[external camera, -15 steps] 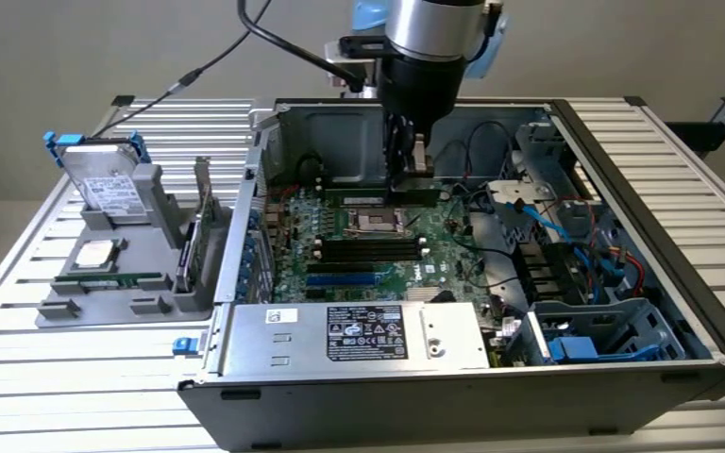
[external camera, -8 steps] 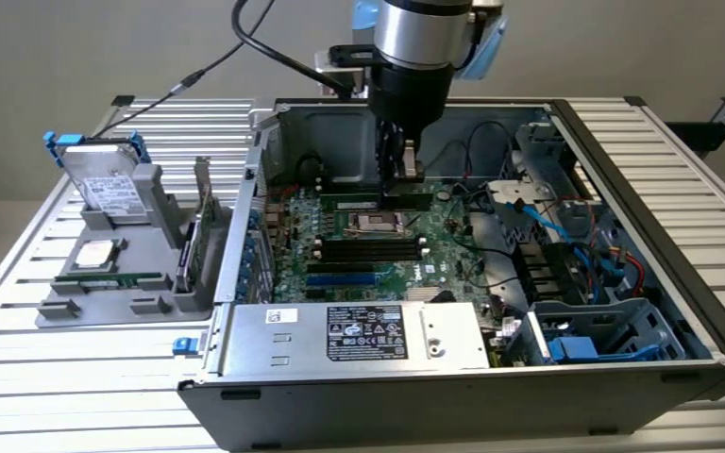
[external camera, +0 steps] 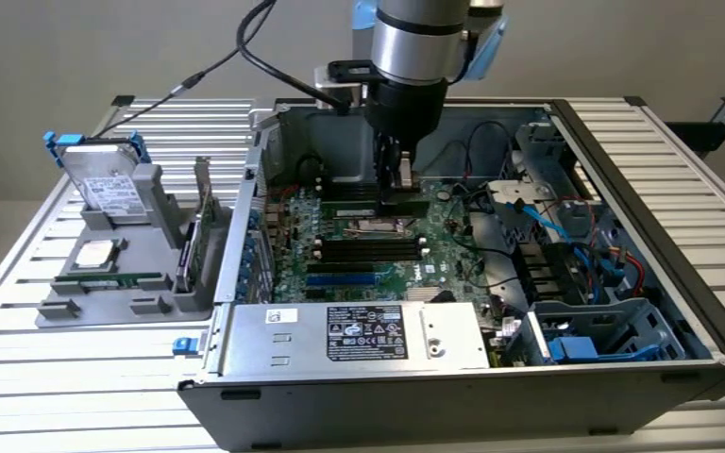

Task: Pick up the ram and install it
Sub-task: 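Insert the ram into the slot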

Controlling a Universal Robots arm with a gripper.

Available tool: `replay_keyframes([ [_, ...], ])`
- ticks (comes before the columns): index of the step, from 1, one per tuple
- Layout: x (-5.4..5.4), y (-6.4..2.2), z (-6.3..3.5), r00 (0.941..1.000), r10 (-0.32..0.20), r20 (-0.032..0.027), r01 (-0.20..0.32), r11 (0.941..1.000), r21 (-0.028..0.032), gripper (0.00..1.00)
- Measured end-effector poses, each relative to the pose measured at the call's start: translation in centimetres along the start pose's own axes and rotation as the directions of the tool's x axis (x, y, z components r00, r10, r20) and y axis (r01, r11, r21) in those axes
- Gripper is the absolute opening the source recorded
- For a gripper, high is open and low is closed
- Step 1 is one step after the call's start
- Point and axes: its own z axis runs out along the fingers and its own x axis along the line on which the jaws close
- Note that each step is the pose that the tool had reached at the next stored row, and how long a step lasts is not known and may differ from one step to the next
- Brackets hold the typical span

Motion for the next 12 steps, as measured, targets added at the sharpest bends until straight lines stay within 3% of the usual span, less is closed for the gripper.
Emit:
replay_keyframes([
  [12, -0.1, -0.16, 2.18, 1.0, 0.0, 0.0001, 0.0, 1.0, 0.0, 0.14],
])
